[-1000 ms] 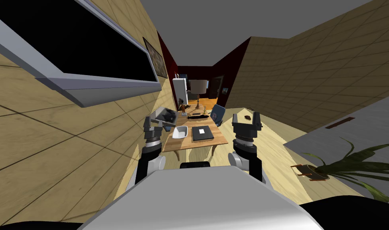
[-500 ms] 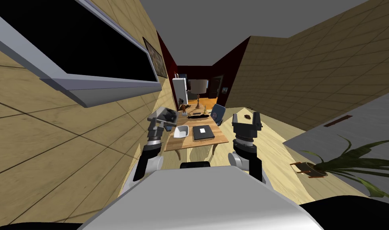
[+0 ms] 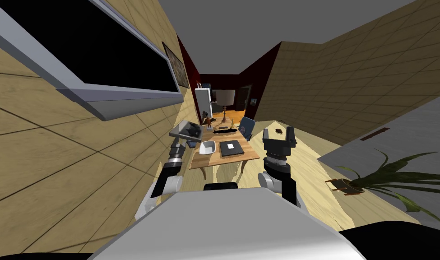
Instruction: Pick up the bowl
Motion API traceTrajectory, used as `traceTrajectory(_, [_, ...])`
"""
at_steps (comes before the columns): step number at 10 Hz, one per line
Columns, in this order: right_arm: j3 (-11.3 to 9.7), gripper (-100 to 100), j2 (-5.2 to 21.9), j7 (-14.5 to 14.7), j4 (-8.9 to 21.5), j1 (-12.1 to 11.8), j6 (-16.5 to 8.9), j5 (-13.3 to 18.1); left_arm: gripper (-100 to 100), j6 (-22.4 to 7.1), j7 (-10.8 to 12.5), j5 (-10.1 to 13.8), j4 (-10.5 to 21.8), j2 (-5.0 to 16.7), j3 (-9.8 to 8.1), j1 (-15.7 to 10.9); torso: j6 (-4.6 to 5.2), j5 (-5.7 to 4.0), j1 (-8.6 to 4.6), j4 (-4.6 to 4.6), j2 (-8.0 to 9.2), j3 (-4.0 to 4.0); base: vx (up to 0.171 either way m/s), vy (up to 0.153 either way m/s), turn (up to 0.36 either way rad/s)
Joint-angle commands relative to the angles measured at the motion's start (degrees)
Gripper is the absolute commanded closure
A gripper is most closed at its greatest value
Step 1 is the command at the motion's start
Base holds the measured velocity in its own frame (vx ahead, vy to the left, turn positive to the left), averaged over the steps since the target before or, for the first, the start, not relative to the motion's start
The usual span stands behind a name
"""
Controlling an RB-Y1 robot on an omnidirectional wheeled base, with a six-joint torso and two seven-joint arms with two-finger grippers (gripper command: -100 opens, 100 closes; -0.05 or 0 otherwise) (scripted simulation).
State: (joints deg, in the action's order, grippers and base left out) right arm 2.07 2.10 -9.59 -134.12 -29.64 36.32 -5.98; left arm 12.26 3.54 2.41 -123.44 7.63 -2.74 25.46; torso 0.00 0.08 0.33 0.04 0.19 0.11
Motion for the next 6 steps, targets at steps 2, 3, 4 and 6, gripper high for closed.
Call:
traceTrajectory(2, [0.00,0,0.00,0.00,0.00,0.00,0.00,0.00,-100,-3.92,0.82,0.37,2.62,0.40,-1.00,-1.88,0.00,-0.02,-0.09,0.00,-0.04,-0.02,-0.036,0.054,-0.015])
traceTrajectory(3, [0.00,0,0.00,0.00,0.00,0.00,0.00,0.00,-100,-5.39,1.38,0.65,3.95,0.61,-1.54,-2.70,0.01,-0.02,-0.10,-0.01,-0.08,-0.04,-0.042,0.077,-0.039])
traceTrajectory(4, [0.00,0,0.00,0.00,0.00,0.00,0.00,0.00,-100,-6.31,1.38,0.65,3.95,0.61,-1.54,-2.70,0.01,-0.01,-0.03,-0.01,-0.06,-0.03,-0.025,0.055,-0.025])
traceTrajectory(6, [0.00,0,0.00,0.00,0.00,0.00,0.00,0.00,-100,-10.39,2.59,1.23,6.78,0.93,-2.45,-4.52,0.00,-0.03,-0.13,-0.02,-0.10,-0.06,-0.036,0.057,-0.038])
